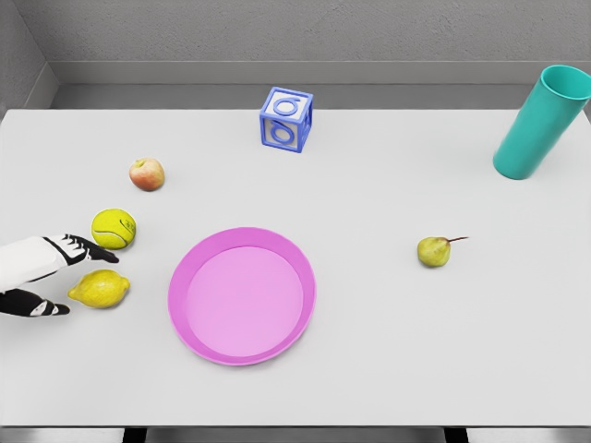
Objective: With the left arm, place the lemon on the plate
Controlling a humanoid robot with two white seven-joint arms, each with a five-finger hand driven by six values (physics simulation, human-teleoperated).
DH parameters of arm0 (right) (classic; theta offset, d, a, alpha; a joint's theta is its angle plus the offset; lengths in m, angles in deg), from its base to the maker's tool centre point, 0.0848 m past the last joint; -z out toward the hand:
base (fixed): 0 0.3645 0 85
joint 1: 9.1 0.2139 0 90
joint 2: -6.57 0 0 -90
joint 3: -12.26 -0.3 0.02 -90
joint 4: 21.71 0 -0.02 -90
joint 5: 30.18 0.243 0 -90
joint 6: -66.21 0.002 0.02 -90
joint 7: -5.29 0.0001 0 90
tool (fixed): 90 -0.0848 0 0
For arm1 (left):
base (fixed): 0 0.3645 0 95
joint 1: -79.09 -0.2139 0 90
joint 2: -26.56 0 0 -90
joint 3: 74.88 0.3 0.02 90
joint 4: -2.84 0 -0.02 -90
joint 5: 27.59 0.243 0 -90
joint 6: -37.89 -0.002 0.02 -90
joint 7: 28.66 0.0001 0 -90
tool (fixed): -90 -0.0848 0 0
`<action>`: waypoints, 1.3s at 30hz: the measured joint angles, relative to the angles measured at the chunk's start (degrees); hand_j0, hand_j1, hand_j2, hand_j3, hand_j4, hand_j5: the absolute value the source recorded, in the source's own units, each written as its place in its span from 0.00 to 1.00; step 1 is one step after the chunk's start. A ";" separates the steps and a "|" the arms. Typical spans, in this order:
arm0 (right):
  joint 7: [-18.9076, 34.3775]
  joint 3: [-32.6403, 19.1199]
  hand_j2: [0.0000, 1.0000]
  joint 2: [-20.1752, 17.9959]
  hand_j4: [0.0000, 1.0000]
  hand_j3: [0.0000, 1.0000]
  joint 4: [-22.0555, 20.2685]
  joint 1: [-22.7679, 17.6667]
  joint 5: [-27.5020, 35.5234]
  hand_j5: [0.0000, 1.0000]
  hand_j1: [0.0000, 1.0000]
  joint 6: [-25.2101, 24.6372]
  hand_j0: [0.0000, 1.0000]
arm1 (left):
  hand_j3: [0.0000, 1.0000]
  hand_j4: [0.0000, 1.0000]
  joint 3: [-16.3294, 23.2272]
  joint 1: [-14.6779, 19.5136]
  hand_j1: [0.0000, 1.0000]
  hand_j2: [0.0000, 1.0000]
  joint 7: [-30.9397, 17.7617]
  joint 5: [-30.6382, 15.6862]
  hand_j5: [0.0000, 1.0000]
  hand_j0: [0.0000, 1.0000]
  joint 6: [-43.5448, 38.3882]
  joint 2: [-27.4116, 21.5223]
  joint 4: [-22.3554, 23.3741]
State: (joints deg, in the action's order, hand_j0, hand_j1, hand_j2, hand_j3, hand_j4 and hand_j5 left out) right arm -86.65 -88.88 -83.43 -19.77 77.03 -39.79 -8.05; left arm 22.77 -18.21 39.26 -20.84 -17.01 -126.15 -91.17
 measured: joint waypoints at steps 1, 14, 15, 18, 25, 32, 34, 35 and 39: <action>0.00 0.00 1.00 0.00 1.00 1.00 0.00 0.00 0.00 1.00 1.00 0.00 1.00 | 0.88 0.88 0.02 -0.09 0.88 0.88 0.00 0.05 0.88 0.88 0.00 0.12 0.02; 0.00 0.00 1.00 0.00 1.00 1.00 0.00 0.00 0.01 1.00 1.00 0.00 1.00 | 0.89 0.89 0.40 0.00 0.89 0.89 0.00 1.63 0.89 0.89 0.00 3.21 0.28; 0.00 0.00 1.00 0.00 1.00 1.00 0.00 0.00 0.00 1.00 1.00 0.00 1.00 | 0.89 0.89 0.51 0.00 0.89 0.89 0.00 1.70 0.89 0.89 0.00 3.38 0.27; 0.00 0.00 1.00 0.00 1.00 1.00 0.00 0.00 0.01 1.00 1.00 0.00 1.00 | 0.89 0.89 0.76 0.09 0.89 0.89 0.00 1.91 0.89 0.89 0.00 4.06 0.25; 0.00 0.00 1.00 0.00 1.00 1.00 0.00 0.00 0.01 1.00 1.00 0.00 1.00 | 0.89 0.89 1.12 0.09 0.89 0.89 0.00 2.69 0.89 0.89 0.00 5.32 0.16; 0.00 0.00 1.00 0.00 1.00 1.00 0.00 0.00 0.00 1.00 1.00 0.00 1.00 | 0.89 0.89 1.22 0.26 0.89 0.89 -0.01 3.11 0.89 0.89 0.00 5.89 0.23; 0.00 0.00 1.00 0.00 1.00 1.00 0.00 0.00 0.01 1.00 1.00 0.00 1.00 | 0.89 0.89 1.23 0.97 0.89 0.89 -0.05 3.07 0.89 0.89 -0.01 5.91 0.23; 0.00 0.00 1.00 0.00 1.00 1.00 0.00 0.00 0.01 1.00 1.00 0.00 1.00 | 0.89 0.89 1.23 1.05 0.89 0.89 -0.06 3.07 0.89 0.89 0.00 5.91 0.21; 0.00 0.00 1.00 0.00 1.00 1.00 0.00 0.00 0.01 1.00 1.00 0.00 1.00 | 0.89 0.89 1.25 1.05 0.89 0.89 -0.08 3.06 0.89 0.89 0.00 5.92 0.29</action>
State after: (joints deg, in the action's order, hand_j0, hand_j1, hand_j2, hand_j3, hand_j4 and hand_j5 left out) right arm -86.65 -88.88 -83.43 -19.77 77.03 -39.78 -8.05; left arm 24.01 -17.15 39.18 -17.78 -17.01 -120.22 -90.89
